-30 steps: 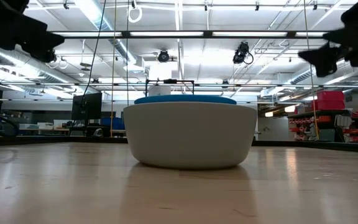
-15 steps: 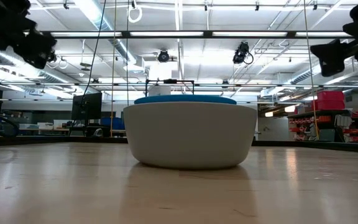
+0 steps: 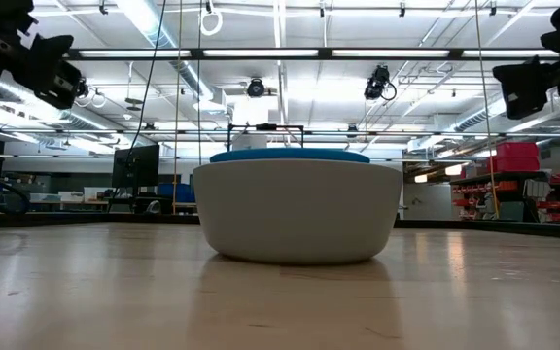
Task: Nest bowls inside each other
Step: Return to Home Position
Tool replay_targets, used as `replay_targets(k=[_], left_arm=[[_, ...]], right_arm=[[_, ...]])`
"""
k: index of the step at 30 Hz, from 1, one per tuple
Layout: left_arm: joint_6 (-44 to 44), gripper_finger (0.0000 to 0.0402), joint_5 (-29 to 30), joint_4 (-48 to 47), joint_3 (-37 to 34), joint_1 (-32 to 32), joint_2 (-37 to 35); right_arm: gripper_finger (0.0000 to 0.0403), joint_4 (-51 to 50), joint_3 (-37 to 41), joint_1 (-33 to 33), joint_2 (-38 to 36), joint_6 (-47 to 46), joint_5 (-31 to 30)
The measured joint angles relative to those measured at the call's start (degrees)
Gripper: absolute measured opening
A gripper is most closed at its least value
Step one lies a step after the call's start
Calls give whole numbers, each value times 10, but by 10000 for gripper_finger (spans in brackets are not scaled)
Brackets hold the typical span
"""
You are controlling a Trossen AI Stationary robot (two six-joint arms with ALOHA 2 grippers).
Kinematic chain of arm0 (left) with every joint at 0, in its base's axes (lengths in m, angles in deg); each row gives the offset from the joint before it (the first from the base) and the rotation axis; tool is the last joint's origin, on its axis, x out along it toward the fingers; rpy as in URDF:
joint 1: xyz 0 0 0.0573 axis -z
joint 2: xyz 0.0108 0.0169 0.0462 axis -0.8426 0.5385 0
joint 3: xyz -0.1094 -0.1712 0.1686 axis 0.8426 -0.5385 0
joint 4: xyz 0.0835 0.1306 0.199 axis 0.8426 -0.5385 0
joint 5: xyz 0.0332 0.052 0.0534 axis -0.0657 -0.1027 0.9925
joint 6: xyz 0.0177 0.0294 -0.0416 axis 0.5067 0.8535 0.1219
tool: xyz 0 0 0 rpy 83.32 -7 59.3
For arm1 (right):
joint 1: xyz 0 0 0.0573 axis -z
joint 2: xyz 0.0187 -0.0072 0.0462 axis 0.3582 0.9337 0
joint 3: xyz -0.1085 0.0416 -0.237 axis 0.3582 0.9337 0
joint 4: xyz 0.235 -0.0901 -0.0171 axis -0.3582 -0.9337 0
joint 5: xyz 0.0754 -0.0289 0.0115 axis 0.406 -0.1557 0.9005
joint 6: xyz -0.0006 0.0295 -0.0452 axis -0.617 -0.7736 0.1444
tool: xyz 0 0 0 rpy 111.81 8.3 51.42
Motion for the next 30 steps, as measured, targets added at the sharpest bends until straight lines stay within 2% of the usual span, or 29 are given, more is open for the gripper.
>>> replay_targets(k=[8,16,24,26,30], left_arm=[[20,206,10,-2,0,3,0],[31,206,10,-3,-1,-73,1],[11,206,-118,-25,0,-231,7],[2,206,-163,-38,1,-283,15],[-13,206,-214,-30,1,-355,50]], right_arm=[[241,1,0,-21,0,-1,-15],[230,9,0,-39,0,0,-23],[223,12,0,-45,0,-8,-25],[222,12,0,-45,0,-10,-25],[224,12,0,-45,0,-10,-25]])
